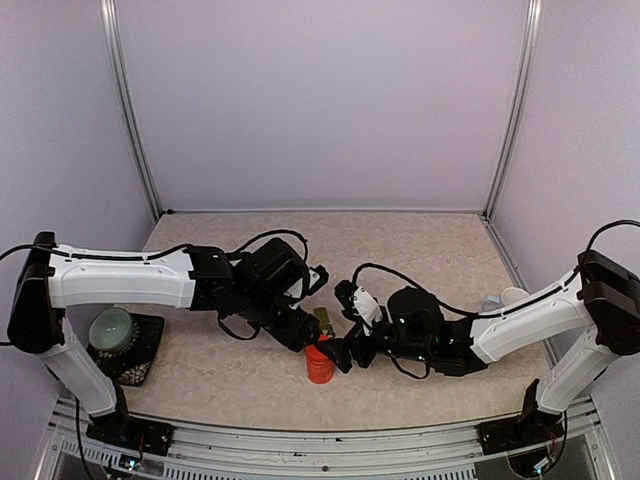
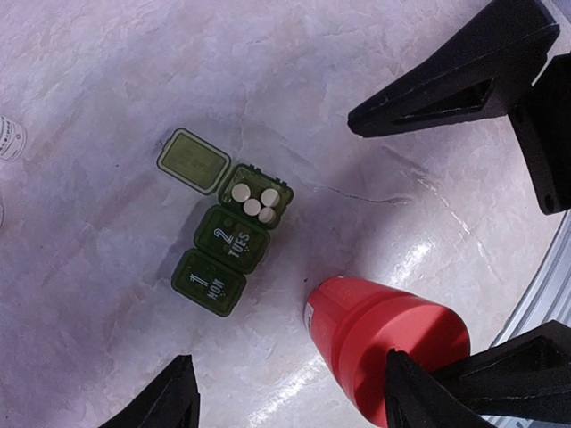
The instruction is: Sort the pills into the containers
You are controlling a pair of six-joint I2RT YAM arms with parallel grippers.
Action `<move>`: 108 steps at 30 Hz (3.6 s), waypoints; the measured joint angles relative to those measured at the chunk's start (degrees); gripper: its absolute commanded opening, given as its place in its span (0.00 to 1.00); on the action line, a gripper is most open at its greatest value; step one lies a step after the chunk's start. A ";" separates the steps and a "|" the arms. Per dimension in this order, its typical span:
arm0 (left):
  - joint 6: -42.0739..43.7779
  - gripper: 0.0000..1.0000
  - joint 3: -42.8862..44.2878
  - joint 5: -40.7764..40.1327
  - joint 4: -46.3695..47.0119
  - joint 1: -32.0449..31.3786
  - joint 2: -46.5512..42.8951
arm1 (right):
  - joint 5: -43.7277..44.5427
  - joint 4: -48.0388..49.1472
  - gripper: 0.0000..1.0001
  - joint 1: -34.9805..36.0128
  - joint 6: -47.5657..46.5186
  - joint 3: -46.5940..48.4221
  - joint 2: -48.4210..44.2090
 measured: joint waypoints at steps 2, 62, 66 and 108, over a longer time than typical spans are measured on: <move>-0.22 0.65 -0.55 0.44 1.14 -0.04 -0.02 | -0.04 1.38 1.00 0.00 0.76 -0.87 0.02; 11.41 0.52 -1.97 0.44 6.56 -5.07 8.24 | 2.86 -12.90 1.00 -0.02 -0.09 -16.11 -39.39; 11.58 0.47 -1.64 1.11 6.69 -5.05 8.37 | 2.86 -12.79 1.00 -0.02 -0.09 -17.09 -39.54; 8.11 0.47 22.18 3.96 -9.31 -10.21 4.39 | -11.52 57.61 0.85 -0.39 -15.26 -24.48 3.50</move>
